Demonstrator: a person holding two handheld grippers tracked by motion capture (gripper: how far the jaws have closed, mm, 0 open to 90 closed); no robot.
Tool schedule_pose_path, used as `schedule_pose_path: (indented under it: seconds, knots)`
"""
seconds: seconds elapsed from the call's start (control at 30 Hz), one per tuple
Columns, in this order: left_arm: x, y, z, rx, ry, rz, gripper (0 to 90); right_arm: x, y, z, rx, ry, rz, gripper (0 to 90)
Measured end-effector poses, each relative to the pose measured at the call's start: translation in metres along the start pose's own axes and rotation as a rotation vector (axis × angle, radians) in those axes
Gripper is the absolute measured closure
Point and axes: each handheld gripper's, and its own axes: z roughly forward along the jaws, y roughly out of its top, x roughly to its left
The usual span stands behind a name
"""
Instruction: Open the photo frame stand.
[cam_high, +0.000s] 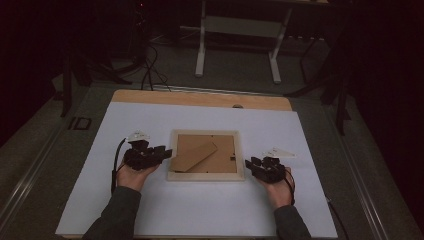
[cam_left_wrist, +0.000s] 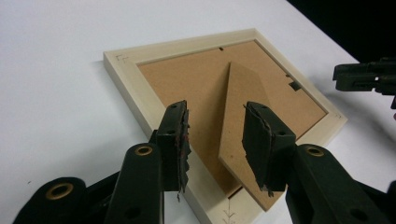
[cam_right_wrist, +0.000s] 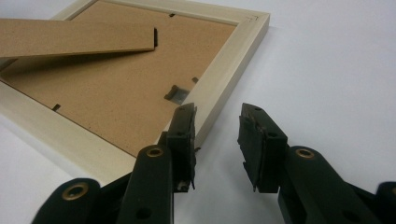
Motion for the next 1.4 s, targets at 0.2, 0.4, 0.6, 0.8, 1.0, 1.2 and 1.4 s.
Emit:
schedule_pose_path:
  seconds: [0.2,0.4,0.6,0.8,1.0,1.2,1.4]
  knots:
    - [0.000,0.008,0.007,0.019,0.002,0.003,60.4,0.000,0.000,0.000,-0.001,0.005,-0.001,65.2]
    - [-0.002,0.014,0.012,0.032,0.013,0.016,56.8,-0.001,0.000,0.000,-0.002,0.003,0.002,65.0]
    - [-0.004,0.018,0.020,0.061,0.008,0.029,55.4,-0.001,0.000,-0.001,-0.004,0.006,0.003,64.5]
    - [-0.004,0.021,0.029,0.084,0.000,0.020,53.3,-0.001,0.000,-0.001,-0.005,0.008,0.004,64.5]
    - [0.000,0.024,0.037,0.102,-0.029,-0.002,49.4,-0.001,-0.001,0.000,-0.002,0.010,0.006,64.4]
    - [-0.003,0.025,0.045,0.147,-0.067,0.025,45.9,-0.001,-0.001,0.000,0.000,0.011,0.006,64.2]
    - [-0.004,0.024,0.055,0.174,-0.130,0.019,43.3,-0.001,-0.001,0.000,-0.001,0.010,0.006,64.0]
